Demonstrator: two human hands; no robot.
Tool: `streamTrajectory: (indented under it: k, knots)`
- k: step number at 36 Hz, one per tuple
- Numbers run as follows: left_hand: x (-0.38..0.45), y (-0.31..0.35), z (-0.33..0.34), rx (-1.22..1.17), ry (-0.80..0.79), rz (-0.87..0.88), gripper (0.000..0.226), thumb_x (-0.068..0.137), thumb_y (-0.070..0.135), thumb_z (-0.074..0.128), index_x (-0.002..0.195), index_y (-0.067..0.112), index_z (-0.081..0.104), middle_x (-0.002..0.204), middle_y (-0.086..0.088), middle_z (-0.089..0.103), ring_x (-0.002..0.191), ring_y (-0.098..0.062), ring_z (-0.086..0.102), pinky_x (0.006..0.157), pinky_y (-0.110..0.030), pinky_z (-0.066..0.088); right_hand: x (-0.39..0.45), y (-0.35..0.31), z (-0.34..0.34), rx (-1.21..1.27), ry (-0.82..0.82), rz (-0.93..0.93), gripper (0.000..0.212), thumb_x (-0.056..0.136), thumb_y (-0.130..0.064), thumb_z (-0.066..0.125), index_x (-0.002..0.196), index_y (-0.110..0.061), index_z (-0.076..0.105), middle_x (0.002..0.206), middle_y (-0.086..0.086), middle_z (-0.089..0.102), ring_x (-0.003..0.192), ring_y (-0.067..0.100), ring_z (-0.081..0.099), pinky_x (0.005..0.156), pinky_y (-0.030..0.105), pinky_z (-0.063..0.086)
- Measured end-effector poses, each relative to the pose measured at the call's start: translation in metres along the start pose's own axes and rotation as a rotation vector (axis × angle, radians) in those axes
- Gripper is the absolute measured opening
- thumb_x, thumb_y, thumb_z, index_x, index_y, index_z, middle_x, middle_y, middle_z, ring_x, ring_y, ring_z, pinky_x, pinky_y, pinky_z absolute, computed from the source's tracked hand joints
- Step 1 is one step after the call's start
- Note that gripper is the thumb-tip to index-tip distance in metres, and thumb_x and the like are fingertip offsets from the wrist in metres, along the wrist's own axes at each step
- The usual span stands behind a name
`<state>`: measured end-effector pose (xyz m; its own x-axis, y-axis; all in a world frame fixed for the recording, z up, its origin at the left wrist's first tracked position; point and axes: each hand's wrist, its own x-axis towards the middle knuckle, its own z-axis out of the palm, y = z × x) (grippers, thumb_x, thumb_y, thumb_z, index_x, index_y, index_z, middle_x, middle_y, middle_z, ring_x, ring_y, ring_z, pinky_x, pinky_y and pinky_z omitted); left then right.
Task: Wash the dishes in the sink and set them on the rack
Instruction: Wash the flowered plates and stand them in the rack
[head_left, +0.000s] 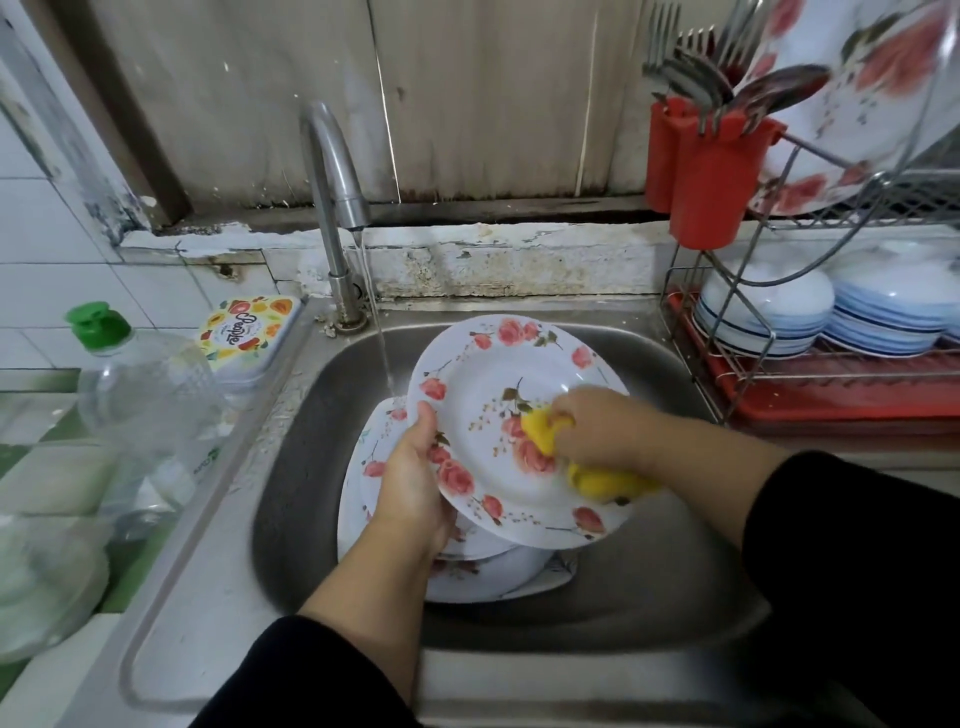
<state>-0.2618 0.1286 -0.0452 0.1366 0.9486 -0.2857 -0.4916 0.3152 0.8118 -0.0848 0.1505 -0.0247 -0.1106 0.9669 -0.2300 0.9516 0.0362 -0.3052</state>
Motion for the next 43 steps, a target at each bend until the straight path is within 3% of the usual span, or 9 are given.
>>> streamTrajectory:
  k: [4,7,11,16,20,26,32,38,43]
  knots:
    - [-0.003,0.0,0.006,-0.029,-0.028,-0.007,0.037,0.1,0.038,0.035,0.102,0.017,0.066,0.097,-0.006,0.074,0.096,-0.024,0.067,0.09,-0.042,0.049,0.018,-0.027,-0.007,0.378,0.302,-0.016,0.038,0.092,-0.015,0.046,0.13,-0.012,0.051,0.136,0.012,0.042,0.121,0.025,0.042,0.099,0.031,0.033]
    - [-0.002,0.004,0.008,-0.121,-0.02,-0.015,0.043,0.1,0.04,0.033,0.105,0.011,0.064,0.1,-0.012,0.073,0.097,-0.027,0.066,0.094,-0.043,0.046,0.002,-0.052,-0.004,0.498,0.051,-0.22,0.043,0.095,-0.005,0.041,0.137,-0.012,0.047,0.134,0.006,0.045,0.122,0.019,0.043,0.093,0.021,0.032]
    - [-0.002,0.016,0.011,-0.167,0.006,0.003,0.045,0.101,0.041,0.031,0.105,0.011,0.064,0.093,-0.013,0.074,0.086,-0.028,0.07,0.083,-0.044,0.048,-0.03,-0.025,-0.018,0.099,-0.348,-0.445,0.064,0.089,-0.032,0.047,0.148,-0.021,0.027,0.153,0.002,0.022,0.142,0.017,0.016,0.113,0.025,0.011]
    - [-0.006,0.04,0.029,-0.096,0.024,0.01,0.041,0.101,0.039,0.032,0.1,0.012,0.062,0.089,-0.013,0.071,0.091,-0.032,0.063,0.074,-0.044,0.049,-0.049,0.034,-0.051,-0.595,-0.212,-0.525,0.098,0.08,-0.049,0.067,0.148,-0.041,-0.004,0.158,-0.009,-0.004,0.14,0.017,0.005,0.116,0.038,0.008]
    - [-0.018,0.051,0.048,-0.072,0.04,-0.003,0.037,0.103,0.035,0.031,0.094,0.011,0.059,0.093,-0.015,0.065,0.09,-0.034,0.061,0.077,-0.047,0.048,-0.046,0.065,-0.053,-0.534,0.236,-0.752,0.083,0.07,-0.022,0.072,0.142,-0.029,0.033,0.143,0.007,0.047,0.107,0.034,0.056,0.086,0.05,0.051]
    - [-0.037,0.024,0.087,-0.096,0.116,0.164,0.035,0.101,0.037,0.038,0.09,0.017,0.064,0.087,-0.005,0.073,0.087,-0.023,0.067,0.084,-0.039,0.052,-0.066,0.012,-0.02,-0.174,0.581,-0.678,0.048,0.066,-0.015,0.049,0.109,-0.01,0.07,0.096,0.008,0.072,0.068,0.032,0.061,0.06,0.041,0.055]
    - [-0.049,0.049,0.078,-0.022,-0.147,0.067,0.034,0.09,0.029,0.047,0.107,0.005,0.064,0.106,-0.017,0.07,0.103,-0.035,0.064,0.093,-0.047,0.046,-0.08,0.042,-0.041,-0.177,0.432,-0.743,0.056,0.07,-0.008,0.05,0.123,-0.022,0.059,0.118,0.0,0.067,0.082,0.026,0.06,0.076,0.036,0.054]
    - [-0.045,0.038,0.094,-0.006,0.101,0.073,0.025,0.093,0.016,0.037,0.096,0.005,0.06,0.093,-0.017,0.069,0.088,-0.034,0.064,0.075,-0.041,0.051,-0.087,0.044,-0.042,-0.148,0.386,-0.715,0.056,0.067,-0.018,0.053,0.122,-0.021,0.063,0.115,0.003,0.067,0.08,0.031,0.059,0.067,0.042,0.055]
    - [-0.071,0.016,0.118,0.099,0.055,0.168,0.03,0.094,0.019,0.04,0.077,0.007,0.063,0.07,-0.007,0.068,0.076,-0.025,0.063,0.075,-0.036,0.049,-0.088,0.013,-0.029,0.045,0.332,-0.484,0.071,0.08,-0.016,0.053,0.145,-0.038,0.031,0.131,0.009,0.047,0.111,0.032,0.046,0.093,0.039,0.043]
